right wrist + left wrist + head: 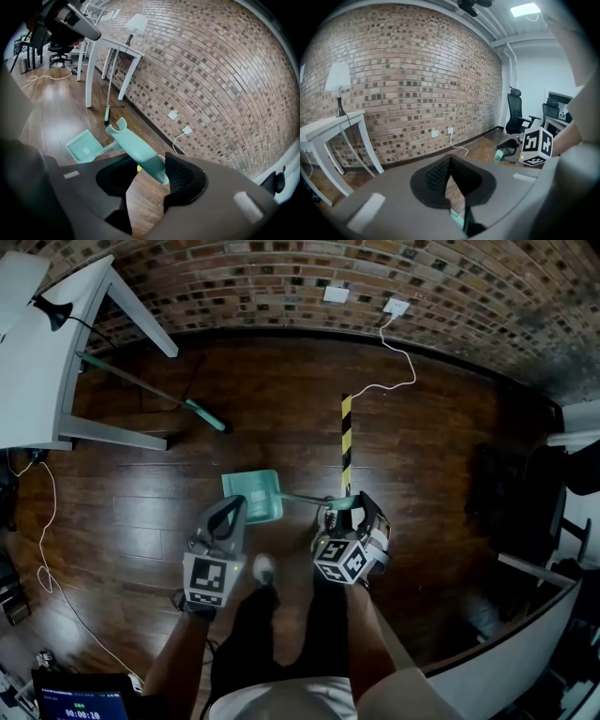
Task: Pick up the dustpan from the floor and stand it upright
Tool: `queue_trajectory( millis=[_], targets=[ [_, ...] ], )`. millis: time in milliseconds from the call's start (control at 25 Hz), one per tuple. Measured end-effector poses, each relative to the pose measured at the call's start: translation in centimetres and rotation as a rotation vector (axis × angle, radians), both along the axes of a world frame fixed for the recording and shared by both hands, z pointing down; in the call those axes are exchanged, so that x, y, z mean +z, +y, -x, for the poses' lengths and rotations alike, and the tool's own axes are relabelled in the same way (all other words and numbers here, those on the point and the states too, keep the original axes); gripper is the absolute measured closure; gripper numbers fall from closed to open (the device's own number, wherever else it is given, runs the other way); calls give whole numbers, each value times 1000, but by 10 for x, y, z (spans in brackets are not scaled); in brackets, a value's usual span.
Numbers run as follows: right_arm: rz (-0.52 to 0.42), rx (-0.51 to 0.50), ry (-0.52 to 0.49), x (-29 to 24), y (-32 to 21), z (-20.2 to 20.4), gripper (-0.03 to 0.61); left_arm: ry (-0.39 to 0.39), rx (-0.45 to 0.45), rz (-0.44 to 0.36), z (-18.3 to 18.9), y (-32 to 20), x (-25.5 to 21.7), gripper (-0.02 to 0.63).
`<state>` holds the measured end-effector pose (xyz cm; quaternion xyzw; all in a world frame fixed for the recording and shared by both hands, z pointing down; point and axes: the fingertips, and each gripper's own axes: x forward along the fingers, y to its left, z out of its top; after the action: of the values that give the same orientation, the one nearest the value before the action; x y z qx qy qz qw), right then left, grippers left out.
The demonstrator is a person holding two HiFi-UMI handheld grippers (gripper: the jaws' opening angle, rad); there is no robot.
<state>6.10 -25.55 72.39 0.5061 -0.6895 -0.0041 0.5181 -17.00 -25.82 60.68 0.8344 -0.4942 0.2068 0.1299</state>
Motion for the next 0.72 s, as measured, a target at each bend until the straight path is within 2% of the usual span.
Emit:
queue_trajectory(
  millis=[240,520,720],
  targets=[
    [-20,-48,-19,-23,19,47,360,13,-23,-45,23,29,-29,612],
    [0,-78,-68,-39,47,91,353,33,-87,-70,72,62,-47,612],
    [-53,-54,-169,-94,62,108,393,44,-124,-114,98,67,-85,612]
  ],
)
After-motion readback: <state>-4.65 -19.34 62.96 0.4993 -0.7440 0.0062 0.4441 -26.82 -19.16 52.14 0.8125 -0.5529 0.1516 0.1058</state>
